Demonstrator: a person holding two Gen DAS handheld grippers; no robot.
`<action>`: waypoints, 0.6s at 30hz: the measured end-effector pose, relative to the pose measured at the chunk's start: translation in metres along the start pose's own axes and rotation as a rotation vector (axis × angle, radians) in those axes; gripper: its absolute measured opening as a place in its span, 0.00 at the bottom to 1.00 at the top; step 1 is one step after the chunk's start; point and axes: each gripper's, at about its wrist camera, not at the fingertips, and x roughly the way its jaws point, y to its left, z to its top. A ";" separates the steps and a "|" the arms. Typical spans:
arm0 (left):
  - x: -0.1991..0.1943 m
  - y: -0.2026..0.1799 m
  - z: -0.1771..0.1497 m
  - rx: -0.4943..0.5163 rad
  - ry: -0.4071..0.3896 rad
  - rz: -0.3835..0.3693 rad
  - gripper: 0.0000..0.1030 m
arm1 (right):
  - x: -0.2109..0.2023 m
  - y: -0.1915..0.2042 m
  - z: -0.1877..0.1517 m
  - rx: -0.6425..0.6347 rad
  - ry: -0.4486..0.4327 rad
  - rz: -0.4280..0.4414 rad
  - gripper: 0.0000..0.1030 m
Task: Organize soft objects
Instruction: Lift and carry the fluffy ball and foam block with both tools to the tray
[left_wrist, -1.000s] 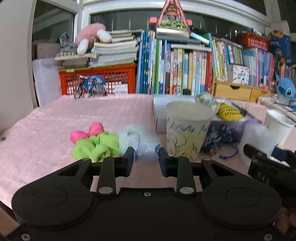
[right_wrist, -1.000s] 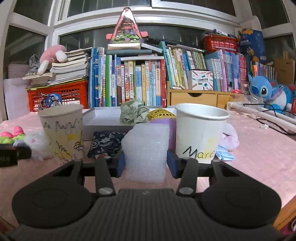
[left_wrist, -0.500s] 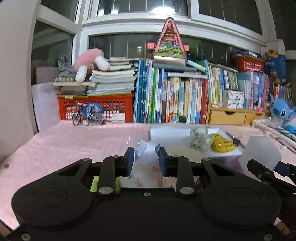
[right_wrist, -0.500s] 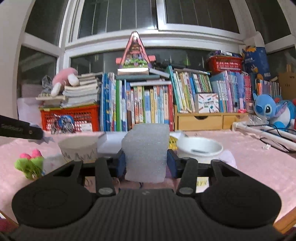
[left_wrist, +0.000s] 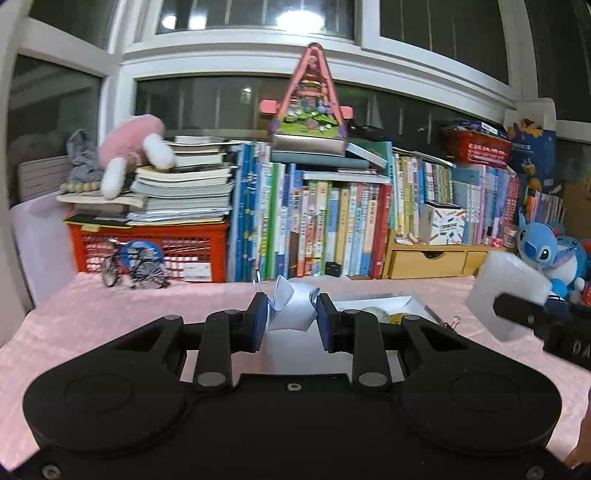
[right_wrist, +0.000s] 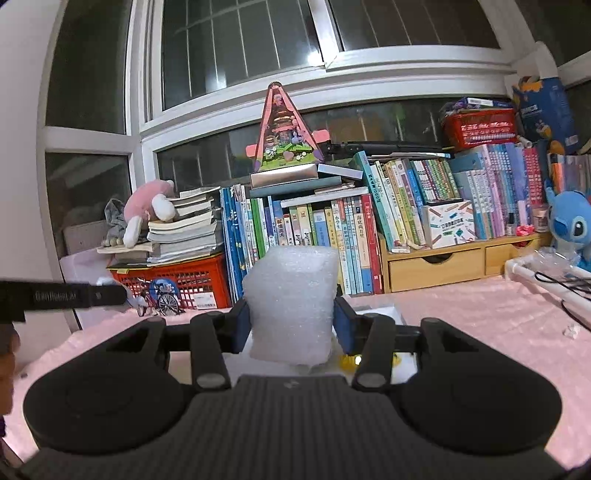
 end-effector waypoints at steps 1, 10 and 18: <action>0.006 -0.001 0.005 -0.002 0.006 -0.006 0.26 | 0.005 -0.003 0.006 -0.002 0.008 0.004 0.49; 0.074 -0.006 0.040 -0.048 0.135 -0.071 0.26 | 0.077 -0.025 0.049 0.053 0.181 0.065 0.49; 0.164 0.001 0.035 -0.116 0.353 -0.078 0.26 | 0.161 -0.036 0.057 0.172 0.401 0.133 0.49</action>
